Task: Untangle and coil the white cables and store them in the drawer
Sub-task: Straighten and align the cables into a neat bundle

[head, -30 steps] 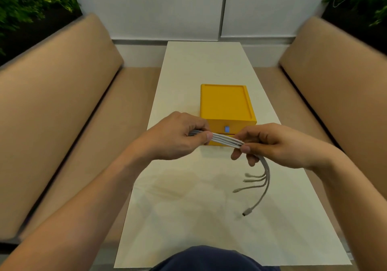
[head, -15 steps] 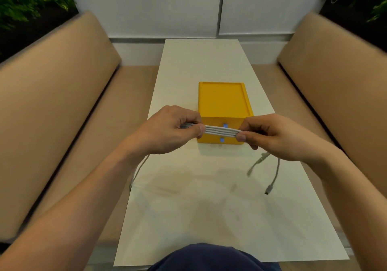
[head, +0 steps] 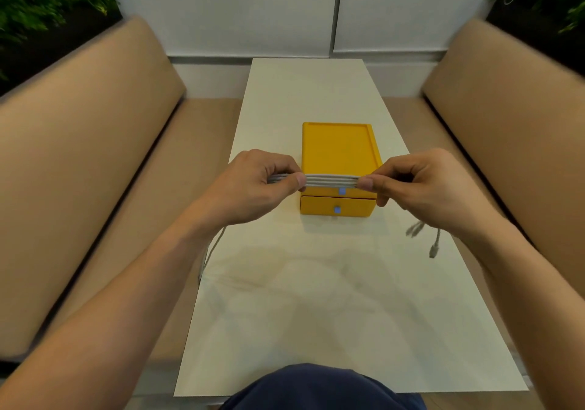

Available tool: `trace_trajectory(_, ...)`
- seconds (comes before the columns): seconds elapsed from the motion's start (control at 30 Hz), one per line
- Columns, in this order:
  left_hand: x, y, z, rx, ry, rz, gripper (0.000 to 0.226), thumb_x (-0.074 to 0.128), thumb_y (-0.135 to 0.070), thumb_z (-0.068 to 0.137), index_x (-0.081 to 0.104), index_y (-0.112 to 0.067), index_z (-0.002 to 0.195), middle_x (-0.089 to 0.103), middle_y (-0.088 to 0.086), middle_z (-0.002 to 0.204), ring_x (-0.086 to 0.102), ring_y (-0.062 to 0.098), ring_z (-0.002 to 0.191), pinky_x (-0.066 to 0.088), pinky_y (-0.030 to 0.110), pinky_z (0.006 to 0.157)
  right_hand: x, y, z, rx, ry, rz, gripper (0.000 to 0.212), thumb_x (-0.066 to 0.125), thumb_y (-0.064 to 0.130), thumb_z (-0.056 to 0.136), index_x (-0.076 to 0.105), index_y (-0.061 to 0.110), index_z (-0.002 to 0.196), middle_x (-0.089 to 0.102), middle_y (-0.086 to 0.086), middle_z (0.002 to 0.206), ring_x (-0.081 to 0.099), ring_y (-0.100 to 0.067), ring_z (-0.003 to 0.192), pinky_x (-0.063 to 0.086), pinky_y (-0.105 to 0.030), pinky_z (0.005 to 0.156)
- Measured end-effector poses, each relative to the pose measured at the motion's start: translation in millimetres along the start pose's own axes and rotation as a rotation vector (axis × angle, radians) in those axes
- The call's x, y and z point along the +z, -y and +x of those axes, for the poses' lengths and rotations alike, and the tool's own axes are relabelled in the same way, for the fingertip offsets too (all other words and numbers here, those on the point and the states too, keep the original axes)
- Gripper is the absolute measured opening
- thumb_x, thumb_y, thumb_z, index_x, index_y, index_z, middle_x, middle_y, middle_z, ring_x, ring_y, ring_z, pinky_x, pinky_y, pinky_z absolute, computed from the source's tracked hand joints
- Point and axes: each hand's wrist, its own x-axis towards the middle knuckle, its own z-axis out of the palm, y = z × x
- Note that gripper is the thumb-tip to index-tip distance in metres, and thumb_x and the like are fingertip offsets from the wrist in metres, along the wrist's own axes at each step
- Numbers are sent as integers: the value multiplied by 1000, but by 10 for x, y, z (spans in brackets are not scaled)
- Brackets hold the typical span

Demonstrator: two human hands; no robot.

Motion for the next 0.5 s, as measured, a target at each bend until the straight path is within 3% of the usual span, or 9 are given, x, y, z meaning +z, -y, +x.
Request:
trace_trajectory(0.13, -42, -29, -23, 1, 21, -23, 21, 63, -26, 102, 75, -26, 85, 48, -13, 55, 40, 8, 52, 29, 21, 50, -25, 10, -11, 3, 69, 106, 18, 69, 44, 88, 77, 29, 84, 72, 5, 69, 41, -7, 51, 33, -22, 49)
trace_trajectory(0.27, -53, -72, -59, 0, 32, -60, 21, 63, -25, 101, 75, -24, 84, 46, -9, 56, 37, 9, 53, 28, 23, 50, 3, 1, -22, 20, 166, 63, 11, 65, 32, 98, 72, 25, 93, 70, 8, 71, 55, -10, 57, 42, -24, 56)
trace_trajectory(0.37, -55, -80, -75, 5, 40, -67, 22, 64, -26, 101, 75, -25, 82, 47, -7, 58, 38, 9, 53, 28, 24, 51, 54, 23, -49, 37, 220, 6, 20, 56, 43, 100, 73, 35, 108, 62, 6, 71, 49, -13, 63, 38, -33, 61)
trace_trajectory(0.43, -77, -71, -84, 12, 68, -74, 22, 64, -27, 100, 75, -26, 81, 46, -6, 57, 37, 8, 53, 28, 24, 51, 78, 82, -69, 38, 246, 29, 30, 52, 52, 97, 76, 36, 103, 54, -3, 68, 43, -13, 61, 33, -33, 60)
trace_trajectory(0.5, -104, -68, -87, 12, 107, -93, 23, 61, -31, 96, 76, -27, 79, 43, -6, 55, 34, 9, 51, 27, 24, 49, 82, 146, -64, 40, 219, 38, 34, 55, 52, 97, 77, 28, 88, 38, 2, 55, 32, -8, 52, 26, -24, 51)
